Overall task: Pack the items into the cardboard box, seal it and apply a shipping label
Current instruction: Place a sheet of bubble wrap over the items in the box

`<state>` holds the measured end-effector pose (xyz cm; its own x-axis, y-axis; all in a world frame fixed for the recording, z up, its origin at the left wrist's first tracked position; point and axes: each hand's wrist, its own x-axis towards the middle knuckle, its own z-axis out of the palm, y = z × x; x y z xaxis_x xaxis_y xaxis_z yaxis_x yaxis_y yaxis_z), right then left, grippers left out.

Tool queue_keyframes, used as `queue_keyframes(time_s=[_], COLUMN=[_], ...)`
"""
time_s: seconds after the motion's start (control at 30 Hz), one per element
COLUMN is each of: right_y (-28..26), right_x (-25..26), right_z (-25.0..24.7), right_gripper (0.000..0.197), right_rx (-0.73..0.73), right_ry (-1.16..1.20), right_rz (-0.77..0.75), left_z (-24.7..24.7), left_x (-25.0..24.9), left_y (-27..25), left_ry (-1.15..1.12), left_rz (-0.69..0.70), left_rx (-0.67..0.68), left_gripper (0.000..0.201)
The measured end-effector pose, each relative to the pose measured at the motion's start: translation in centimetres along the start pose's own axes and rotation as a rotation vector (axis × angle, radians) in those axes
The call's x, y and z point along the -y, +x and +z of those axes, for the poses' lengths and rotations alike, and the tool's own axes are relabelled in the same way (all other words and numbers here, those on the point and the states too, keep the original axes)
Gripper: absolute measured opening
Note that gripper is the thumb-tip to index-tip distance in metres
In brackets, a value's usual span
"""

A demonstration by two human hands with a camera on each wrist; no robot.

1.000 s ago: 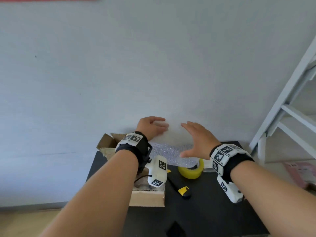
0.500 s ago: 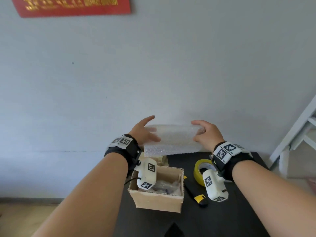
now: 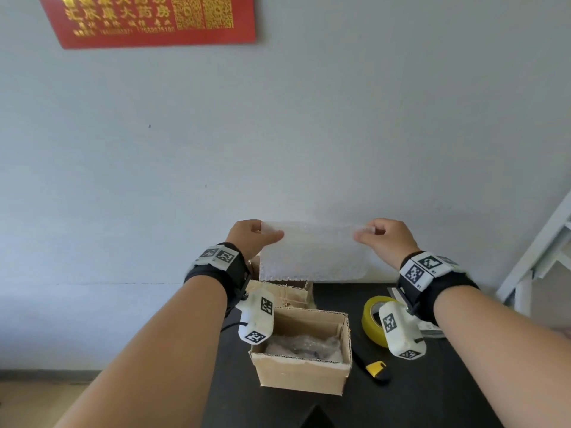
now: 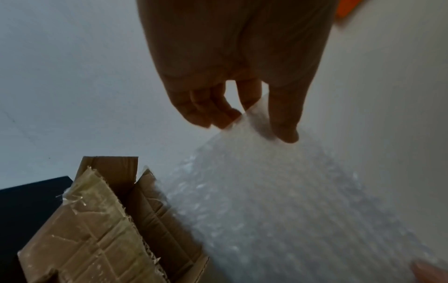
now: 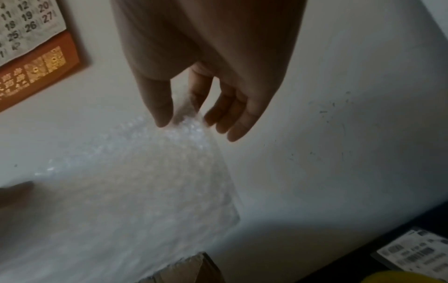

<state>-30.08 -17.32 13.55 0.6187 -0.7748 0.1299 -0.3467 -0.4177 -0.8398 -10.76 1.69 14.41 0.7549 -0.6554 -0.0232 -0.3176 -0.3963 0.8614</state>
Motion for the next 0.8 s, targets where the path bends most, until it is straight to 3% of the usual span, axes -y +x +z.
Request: queue_keyframes(time_s=[0.07, 0.23, 0.27, 0.33, 0.37, 0.47, 0.5, 0.57, 0.63, 0.7, 0.8], right_y=[-0.1, -0.3, -0.5, -0.9, -1.1, -1.9, -2.3, -3.1, -3.7, -4.0, -4.0], right_x=[0.3, 0.4, 0.3, -0.1, -0.3, -1.1, -1.3, -1.7, -2.1, -2.7, -4.3], right_z=[0.3, 2.5, 2.8, 3.2, 3.3, 3.7, 3.8, 4.2, 4.6, 5.0, 5.9], right_gripper=[0.039, 0.032, 0.033, 0.037, 0.039, 0.043, 0.038, 0.023, 0.020, 0.031, 0.036], right_rx=[0.022, -0.037, -0.066, -0.100, -0.091, 0.046, 0.101, 0.198, 0.288, 0.345, 0.377], right_ry=[0.049, 0.047, 0.059, 0.104, 0.129, 0.201, 0.232, 0.329, 0.410, 0.380, 0.177], right_rz=[0.053, 0.119, 0.125, 0.151, 0.173, 0.285, 0.316, 0.359, 0.430, 0.504, 0.579], left_z=[-0.1, 0.8, 1.0, 1.4, 1.5, 1.4, 1.5, 1.9, 2.2, 2.0, 2.8], left_x=[-0.1, -0.6, -0.6, 0.6, 1.1, 2.4, 2.8, 4.2, 5.6, 4.6, 4.6], left_y=[0.0, -0.6, -0.9, -0.7, -0.5, -0.5, -0.3, 0.5, 1.4, 0.1, -0.9], left_ry=[-0.035, -0.103, -0.119, -0.177, -0.224, -0.305, -0.280, -0.178, -0.145, -0.229, -0.170], left_rz=[-0.035, -0.123, -0.165, -0.238, -0.258, -0.266, -0.263, -0.272, -0.300, -0.363, -0.399], left_rx=[0.028, 0.044, 0.079, 0.142, 0.165, 0.171, 0.155, 0.164, 0.184, 0.208, 0.337], left_gripper=[0.033, 0.050, 0.058, 0.094, 0.097, 0.068, 0.075, 0.111, 0.122, 0.101, 0.038])
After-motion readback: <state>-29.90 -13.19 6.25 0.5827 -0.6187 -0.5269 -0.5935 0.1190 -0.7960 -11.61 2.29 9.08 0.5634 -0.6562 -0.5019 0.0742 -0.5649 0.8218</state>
